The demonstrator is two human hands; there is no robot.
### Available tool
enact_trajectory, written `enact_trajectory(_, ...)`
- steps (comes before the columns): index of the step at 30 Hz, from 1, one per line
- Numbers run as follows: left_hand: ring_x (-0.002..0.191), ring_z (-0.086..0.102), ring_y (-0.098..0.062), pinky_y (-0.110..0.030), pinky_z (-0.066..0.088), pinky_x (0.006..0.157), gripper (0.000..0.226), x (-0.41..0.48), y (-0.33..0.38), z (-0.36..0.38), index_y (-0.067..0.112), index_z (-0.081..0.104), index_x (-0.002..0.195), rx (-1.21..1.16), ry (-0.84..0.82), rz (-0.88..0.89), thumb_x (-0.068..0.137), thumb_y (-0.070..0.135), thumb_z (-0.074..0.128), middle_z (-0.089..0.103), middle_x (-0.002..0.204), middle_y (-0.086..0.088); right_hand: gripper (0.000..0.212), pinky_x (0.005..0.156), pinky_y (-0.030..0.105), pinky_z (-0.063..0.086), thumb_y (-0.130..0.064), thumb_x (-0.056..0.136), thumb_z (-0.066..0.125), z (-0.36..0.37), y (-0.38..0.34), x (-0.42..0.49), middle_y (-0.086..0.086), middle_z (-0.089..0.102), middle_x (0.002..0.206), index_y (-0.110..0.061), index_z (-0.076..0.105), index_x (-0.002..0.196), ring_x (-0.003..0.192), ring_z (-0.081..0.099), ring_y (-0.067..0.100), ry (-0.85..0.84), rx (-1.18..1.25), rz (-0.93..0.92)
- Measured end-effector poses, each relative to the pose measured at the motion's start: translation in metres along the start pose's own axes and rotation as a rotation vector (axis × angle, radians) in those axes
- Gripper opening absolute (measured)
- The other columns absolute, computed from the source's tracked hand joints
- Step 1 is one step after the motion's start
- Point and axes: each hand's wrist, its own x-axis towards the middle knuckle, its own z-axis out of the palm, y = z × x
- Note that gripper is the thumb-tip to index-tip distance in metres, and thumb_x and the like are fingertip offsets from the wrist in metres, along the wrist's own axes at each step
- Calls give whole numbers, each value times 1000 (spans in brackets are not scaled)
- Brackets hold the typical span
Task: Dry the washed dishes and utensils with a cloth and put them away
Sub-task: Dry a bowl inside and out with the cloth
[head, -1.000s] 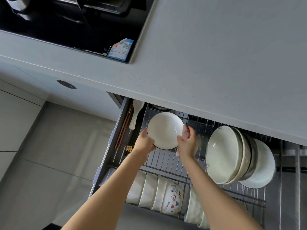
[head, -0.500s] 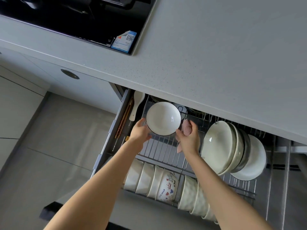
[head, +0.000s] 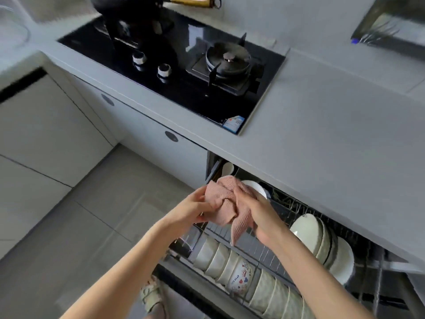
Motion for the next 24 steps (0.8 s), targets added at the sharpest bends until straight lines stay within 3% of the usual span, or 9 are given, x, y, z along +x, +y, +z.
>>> enact_trajectory(3, 96, 66, -24, -38, 56, 84, 52, -50, 29, -34, 9, 55, 123, -17, 140, 142, 74, 9, 73, 67, 113, -11, 30, 77, 32, 57, -39, 75, 67, 63, -26, -4, 4, 74, 103, -26, 73, 102, 97, 70, 21, -105, -77, -45)
enact_trajectory(7, 80, 67, -14, -24, 56, 71, 19, -122, 61, -102, 6, 65, 97, 35, 361, 316, 80, -2, 67, 72, 88, -3, 14, 67, 19, 54, -40, 82, 67, 163, -50, 2, -4, 76, 90, -29, 75, 86, 87, 72, 11, -173, -280, -114)
enact_trajectory(9, 83, 63, -16, -24, 52, 75, 15, -163, 74, -144, 5, 63, 93, 76, 470, 360, 81, -1, 68, 67, 86, -6, 16, 65, 15, 53, -36, 88, 65, 222, -56, 9, -2, 76, 87, -25, 76, 85, 84, 71, 9, -198, -364, -179)
enact_trajectory(11, 85, 63, -19, -31, 53, 81, 14, -207, 87, -190, 5, 65, 92, 114, 561, 406, 80, -1, 69, 67, 88, -9, 24, 63, 16, 51, -37, 89, 63, 287, -59, 17, 1, 75, 81, -17, 75, 85, 78, 70, 10, -219, -433, -258)
enact_trajectory(14, 81, 65, -16, -35, 54, 83, 17, -272, 105, -259, 11, 71, 85, 155, 703, 474, 70, 5, 70, 70, 84, -9, 43, 67, 29, 46, -41, 90, 61, 384, -59, 28, 9, 67, 70, 0, 69, 80, 68, 62, 19, -254, -555, -384)
enact_trajectory(17, 69, 64, -5, -17, 51, 68, 17, -328, 122, -322, 21, 74, 77, 225, 889, 541, 64, 12, 67, 72, 73, 1, 46, 58, 27, 37, -30, 93, 60, 475, -62, 35, 5, 50, 57, 9, 57, 68, 59, 46, 18, -316, -533, -482)
enact_trajectory(19, 69, 66, -4, -13, 50, 65, 19, -357, 130, -360, 24, 74, 78, 273, 1012, 564, 70, 7, 68, 73, 74, 3, 46, 57, 28, 33, -27, 94, 59, 528, -66, 39, 7, 44, 52, 13, 54, 71, 57, 41, 18, -358, -511, -532)
enact_trajectory(22, 80, 69, -12, -17, 50, 70, 11, -387, 141, -416, 18, 74, 87, 301, 1127, 584, 80, 11, 71, 75, 84, 0, 37, 58, 29, 40, -28, 95, 58, 599, -75, 49, 18, 53, 47, 6, 64, 82, 49, 51, 23, -465, -535, -591)
enact_trajectory(24, 86, 69, -14, -12, 48, 67, 11, -400, 149, -450, 16, 72, 90, 279, 1195, 581, 79, 17, 74, 74, 88, 2, 28, 61, 27, 45, -29, 94, 59, 644, -84, 59, 11, 60, 47, -4, 69, 85, 49, 58, 22, -527, -593, -632)
